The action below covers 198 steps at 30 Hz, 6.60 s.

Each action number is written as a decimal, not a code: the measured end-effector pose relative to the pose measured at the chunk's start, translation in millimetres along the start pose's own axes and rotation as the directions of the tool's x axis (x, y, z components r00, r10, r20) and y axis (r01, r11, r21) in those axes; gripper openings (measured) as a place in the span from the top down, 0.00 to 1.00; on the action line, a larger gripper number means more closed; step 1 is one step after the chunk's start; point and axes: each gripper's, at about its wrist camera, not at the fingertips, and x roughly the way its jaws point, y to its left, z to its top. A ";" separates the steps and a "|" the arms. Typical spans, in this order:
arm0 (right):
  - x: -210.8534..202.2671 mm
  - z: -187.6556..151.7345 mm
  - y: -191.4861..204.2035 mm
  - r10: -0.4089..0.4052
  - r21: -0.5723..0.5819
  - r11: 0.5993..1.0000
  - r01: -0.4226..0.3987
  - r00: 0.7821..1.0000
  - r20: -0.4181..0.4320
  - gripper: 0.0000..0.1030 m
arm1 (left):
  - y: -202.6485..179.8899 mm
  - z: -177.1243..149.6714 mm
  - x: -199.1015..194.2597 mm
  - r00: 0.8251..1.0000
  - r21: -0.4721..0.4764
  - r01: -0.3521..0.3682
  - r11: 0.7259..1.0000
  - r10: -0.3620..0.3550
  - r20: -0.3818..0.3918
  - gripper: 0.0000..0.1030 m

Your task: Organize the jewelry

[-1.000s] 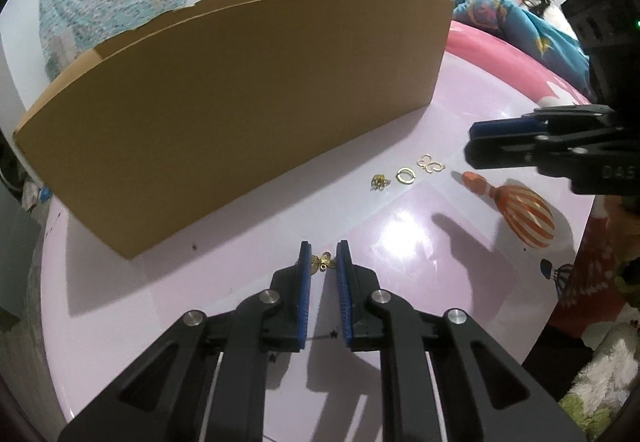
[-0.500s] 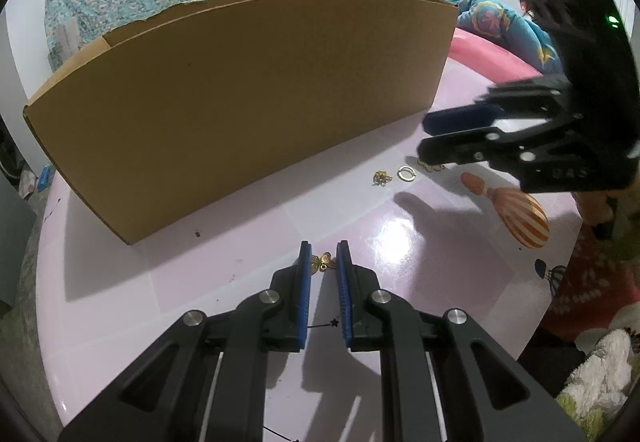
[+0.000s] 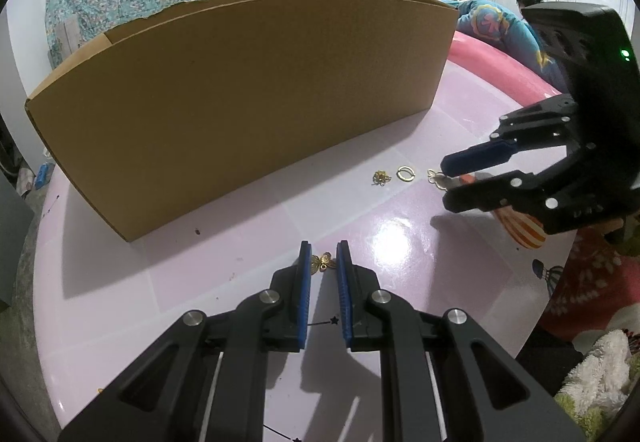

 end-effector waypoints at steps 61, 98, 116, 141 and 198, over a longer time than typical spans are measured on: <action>16.6 8.9 7.6 -0.108 -0.026 0.994 0.107 0.993 -0.037 0.87 | -5.5 -2.2 -0.3 1.000 0.004 -0.006 1.000 0.005 0.007 0.88; -32.6 -4.0 14.6 -0.108 0.076 0.992 0.099 0.986 0.129 0.87 | -16.0 0.1 2.5 0.997 0.009 -0.057 0.998 0.057 -0.044 0.70; -39.3 -20.7 4.7 -0.067 0.137 0.990 0.039 0.978 0.200 0.87 | -22.7 7.2 4.0 0.988 0.047 -0.122 0.991 0.126 -0.086 1.00; -37.9 -26.4 5.1 -0.030 0.160 0.987 -0.006 0.974 0.223 0.87 | -24.8 10.4 5.4 0.988 0.133 -0.114 0.985 0.126 -0.090 0.94; -63.9 112.1 -69.2 -0.188 0.330 0.943 0.049 0.895 0.404 0.39 | 31.7 159.4 -25.2 0.983 -0.164 -0.143 0.976 0.159 0.092 0.24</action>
